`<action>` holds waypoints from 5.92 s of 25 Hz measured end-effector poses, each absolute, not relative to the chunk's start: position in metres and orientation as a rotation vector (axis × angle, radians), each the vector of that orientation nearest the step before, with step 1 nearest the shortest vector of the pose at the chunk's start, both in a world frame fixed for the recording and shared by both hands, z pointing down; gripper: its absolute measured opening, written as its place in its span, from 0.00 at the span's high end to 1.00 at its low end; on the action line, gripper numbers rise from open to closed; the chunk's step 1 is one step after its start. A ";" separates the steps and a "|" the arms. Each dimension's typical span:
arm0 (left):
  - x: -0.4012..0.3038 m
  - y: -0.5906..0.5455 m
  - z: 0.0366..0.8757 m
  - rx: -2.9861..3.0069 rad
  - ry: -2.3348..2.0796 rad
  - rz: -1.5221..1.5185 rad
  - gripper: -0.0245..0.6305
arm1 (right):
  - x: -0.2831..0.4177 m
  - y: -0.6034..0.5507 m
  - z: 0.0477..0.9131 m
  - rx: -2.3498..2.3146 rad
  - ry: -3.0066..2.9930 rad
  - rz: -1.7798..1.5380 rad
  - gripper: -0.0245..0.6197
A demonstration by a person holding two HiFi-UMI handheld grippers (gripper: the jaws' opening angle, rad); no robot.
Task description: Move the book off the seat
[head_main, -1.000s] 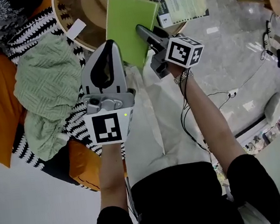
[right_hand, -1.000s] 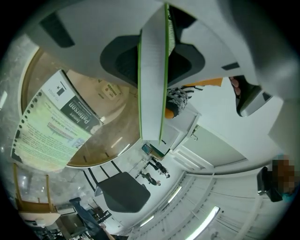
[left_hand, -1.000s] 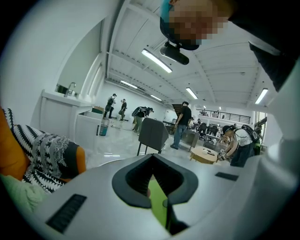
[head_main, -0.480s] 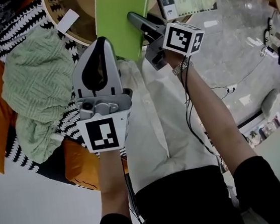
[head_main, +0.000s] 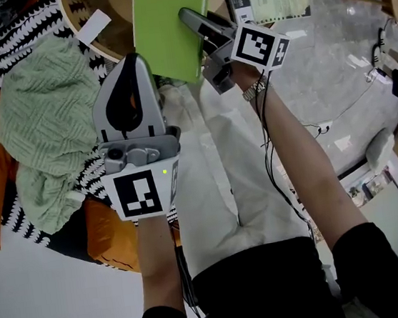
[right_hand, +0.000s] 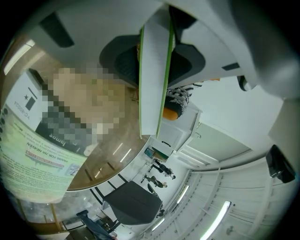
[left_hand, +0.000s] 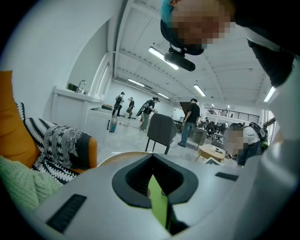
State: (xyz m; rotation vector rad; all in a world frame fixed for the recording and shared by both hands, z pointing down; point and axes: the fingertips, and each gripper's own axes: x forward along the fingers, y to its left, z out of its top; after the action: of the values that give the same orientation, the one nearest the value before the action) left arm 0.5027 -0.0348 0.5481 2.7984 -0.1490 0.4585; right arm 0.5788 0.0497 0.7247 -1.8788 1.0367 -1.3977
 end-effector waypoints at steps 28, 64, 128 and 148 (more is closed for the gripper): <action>0.502 -0.031 0.561 2.780 -0.160 0.500 0.95 | 0.586 0.049 0.754 -1.938 1.030 -1.466 0.71; 0.482 -0.035 0.573 2.776 -0.175 0.539 0.95 | 0.586 0.083 0.798 -2.256 0.891 -1.677 0.54; 0.487 -0.032 0.234 2.993 -0.135 0.051 0.95 | 0.568 0.039 0.241 -2.304 1.384 -0.444 0.94; 0.470 -0.005 0.084 3.053 -0.118 -0.051 0.95 | 0.533 0.069 0.066 -2.250 1.630 -0.189 0.94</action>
State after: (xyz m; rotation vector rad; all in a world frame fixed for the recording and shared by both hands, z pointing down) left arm 0.4696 -0.0047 0.0838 3.0525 -0.1181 -0.0508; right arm 0.5329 0.0691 0.0656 -2.2503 1.6301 -0.1885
